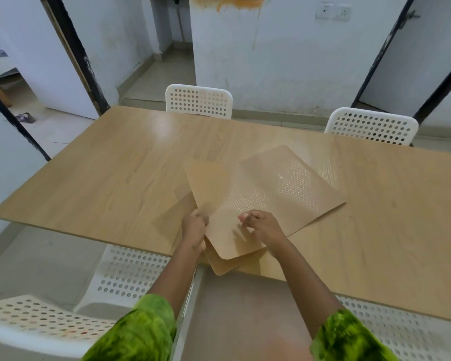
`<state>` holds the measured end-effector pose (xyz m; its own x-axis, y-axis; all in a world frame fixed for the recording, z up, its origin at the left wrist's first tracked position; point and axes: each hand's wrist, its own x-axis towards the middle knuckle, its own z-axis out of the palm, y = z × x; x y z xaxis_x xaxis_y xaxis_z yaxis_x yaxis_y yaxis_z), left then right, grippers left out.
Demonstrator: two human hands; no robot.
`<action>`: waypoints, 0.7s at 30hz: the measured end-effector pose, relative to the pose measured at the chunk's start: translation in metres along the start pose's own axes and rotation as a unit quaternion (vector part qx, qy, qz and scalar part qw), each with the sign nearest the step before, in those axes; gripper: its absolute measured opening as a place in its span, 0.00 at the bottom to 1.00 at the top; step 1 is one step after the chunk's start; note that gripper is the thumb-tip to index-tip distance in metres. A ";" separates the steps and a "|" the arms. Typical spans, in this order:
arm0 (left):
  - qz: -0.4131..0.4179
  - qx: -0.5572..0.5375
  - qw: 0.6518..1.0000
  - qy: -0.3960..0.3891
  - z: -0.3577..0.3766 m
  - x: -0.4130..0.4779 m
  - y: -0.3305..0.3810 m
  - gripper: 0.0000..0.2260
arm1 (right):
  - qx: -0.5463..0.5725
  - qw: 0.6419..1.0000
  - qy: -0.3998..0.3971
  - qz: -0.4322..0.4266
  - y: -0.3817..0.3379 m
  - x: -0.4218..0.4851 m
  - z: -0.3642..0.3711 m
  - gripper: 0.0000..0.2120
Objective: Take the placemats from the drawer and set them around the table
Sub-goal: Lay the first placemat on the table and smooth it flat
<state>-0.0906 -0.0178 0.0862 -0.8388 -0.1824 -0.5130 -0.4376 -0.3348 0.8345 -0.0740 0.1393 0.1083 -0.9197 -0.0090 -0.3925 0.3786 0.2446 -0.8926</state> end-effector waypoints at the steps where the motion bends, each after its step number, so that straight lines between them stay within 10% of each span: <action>1: 0.008 -0.018 1.000 -0.016 0.001 -0.006 -0.001 0.19 | 0.003 1.000 0.030 -0.005 -0.001 -0.001 -0.015 0.08; 13: 0.041 -0.061 0.994 -0.086 -0.054 -0.023 0.032 0.14 | -0.185 0.952 0.233 0.064 0.010 0.021 -0.149 0.24; 21: 0.046 -0.058 0.988 -0.134 -0.067 -0.069 0.024 0.18 | 0.071 0.971 0.199 0.108 0.036 -0.040 -0.196 0.21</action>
<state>-0.0221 -0.0753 0.1283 -0.9357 0.0298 -0.3516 -0.3290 -0.4339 0.8387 -0.0437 0.3382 0.1354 -0.7737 0.4103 -0.4827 0.5522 0.0633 -0.8313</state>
